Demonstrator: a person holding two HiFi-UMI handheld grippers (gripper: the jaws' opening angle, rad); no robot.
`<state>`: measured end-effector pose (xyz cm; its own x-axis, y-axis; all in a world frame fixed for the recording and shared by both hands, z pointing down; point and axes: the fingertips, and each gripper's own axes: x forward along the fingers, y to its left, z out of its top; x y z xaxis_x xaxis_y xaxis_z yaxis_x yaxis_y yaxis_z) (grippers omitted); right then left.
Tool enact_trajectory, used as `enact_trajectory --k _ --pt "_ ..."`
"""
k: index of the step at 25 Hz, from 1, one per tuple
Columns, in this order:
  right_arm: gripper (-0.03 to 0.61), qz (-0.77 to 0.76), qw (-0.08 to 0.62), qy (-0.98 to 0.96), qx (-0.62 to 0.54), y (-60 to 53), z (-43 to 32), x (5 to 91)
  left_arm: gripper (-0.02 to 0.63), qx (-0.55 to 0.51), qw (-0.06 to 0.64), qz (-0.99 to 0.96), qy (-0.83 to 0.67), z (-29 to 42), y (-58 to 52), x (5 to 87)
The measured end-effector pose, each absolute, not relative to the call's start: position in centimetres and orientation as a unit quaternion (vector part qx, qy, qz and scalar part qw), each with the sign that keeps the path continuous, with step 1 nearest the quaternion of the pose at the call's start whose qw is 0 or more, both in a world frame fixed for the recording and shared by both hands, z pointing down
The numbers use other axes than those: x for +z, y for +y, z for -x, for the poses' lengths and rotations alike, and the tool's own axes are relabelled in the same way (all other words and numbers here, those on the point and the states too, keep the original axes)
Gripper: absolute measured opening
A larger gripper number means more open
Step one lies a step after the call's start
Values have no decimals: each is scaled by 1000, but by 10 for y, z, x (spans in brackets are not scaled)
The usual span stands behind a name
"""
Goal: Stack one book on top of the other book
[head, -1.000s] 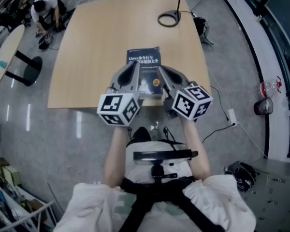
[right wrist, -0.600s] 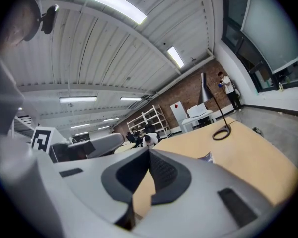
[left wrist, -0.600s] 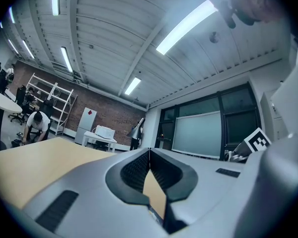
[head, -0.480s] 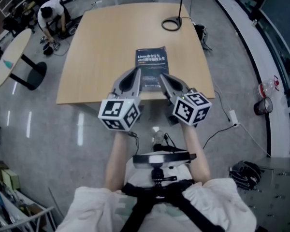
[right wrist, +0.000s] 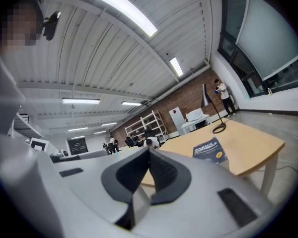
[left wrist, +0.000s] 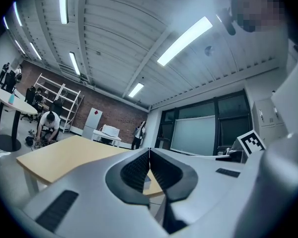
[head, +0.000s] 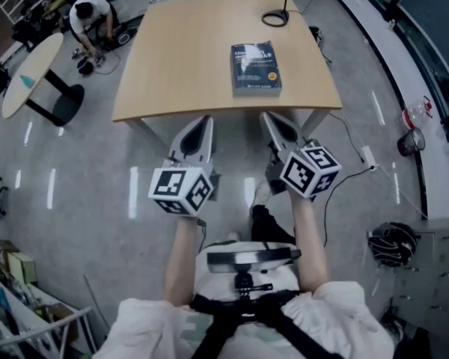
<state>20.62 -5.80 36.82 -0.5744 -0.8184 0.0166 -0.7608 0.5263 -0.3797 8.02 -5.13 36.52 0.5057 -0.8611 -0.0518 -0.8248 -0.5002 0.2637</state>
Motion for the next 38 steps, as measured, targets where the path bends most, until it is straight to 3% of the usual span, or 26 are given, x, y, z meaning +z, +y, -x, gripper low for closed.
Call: enact_trajectory --k 7,28,38 --pt "-5 453 78 870 -179 22 -185 367 12 -85 120 -856 -496 -53 19 371" --pt "-3 454 69 871 -176 288 -219 369 12 -79 134 -848 -507 -88 286 387" --pt "-3 457 57 875 -152 338 -210 357 14 -94 120 -855 -495 -88 324 366"
